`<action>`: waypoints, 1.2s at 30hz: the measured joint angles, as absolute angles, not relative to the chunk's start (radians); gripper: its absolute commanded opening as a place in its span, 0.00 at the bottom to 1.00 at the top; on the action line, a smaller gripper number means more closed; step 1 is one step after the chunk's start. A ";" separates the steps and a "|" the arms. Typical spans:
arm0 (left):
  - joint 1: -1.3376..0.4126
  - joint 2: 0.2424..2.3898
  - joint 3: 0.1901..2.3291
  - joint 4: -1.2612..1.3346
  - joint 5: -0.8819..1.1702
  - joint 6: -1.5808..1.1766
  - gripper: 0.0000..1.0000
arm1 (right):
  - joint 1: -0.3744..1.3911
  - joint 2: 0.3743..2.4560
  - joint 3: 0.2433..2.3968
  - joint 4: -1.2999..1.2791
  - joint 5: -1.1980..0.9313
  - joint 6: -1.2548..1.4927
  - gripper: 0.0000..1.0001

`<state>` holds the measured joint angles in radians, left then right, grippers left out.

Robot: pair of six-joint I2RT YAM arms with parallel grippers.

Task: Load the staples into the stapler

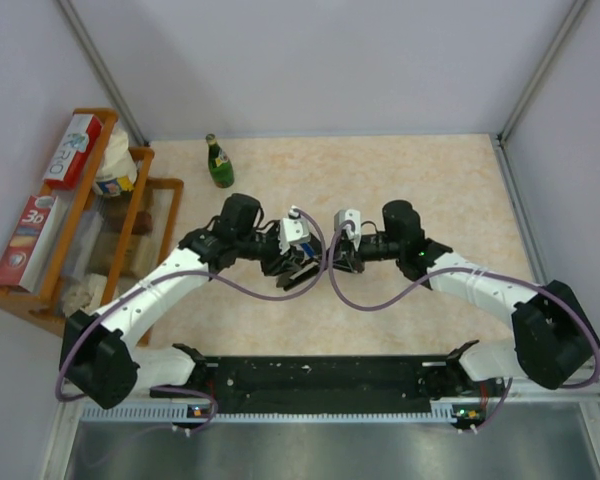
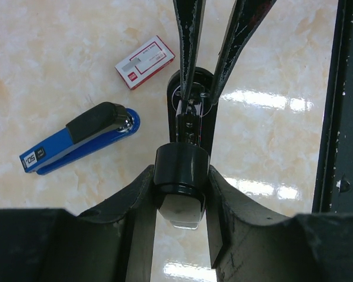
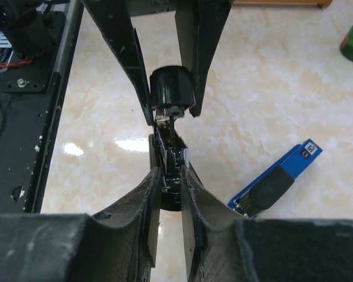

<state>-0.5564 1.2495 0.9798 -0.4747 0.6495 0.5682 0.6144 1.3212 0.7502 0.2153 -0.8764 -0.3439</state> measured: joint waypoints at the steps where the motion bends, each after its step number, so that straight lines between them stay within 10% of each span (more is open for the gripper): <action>1: -0.555 1.244 0.970 -0.462 0.646 0.560 0.00 | 0.614 1.328 0.748 0.215 -0.875 -0.348 0.19; 29: -0.376 1.108 0.911 -0.180 0.860 0.303 0.00 | 0.641 1.393 0.746 0.151 -0.842 -0.412 0.20; 36: -0.376 1.108 0.908 -0.224 0.873 0.410 0.00 | 0.611 1.222 0.766 0.050 -0.903 -0.445 0.59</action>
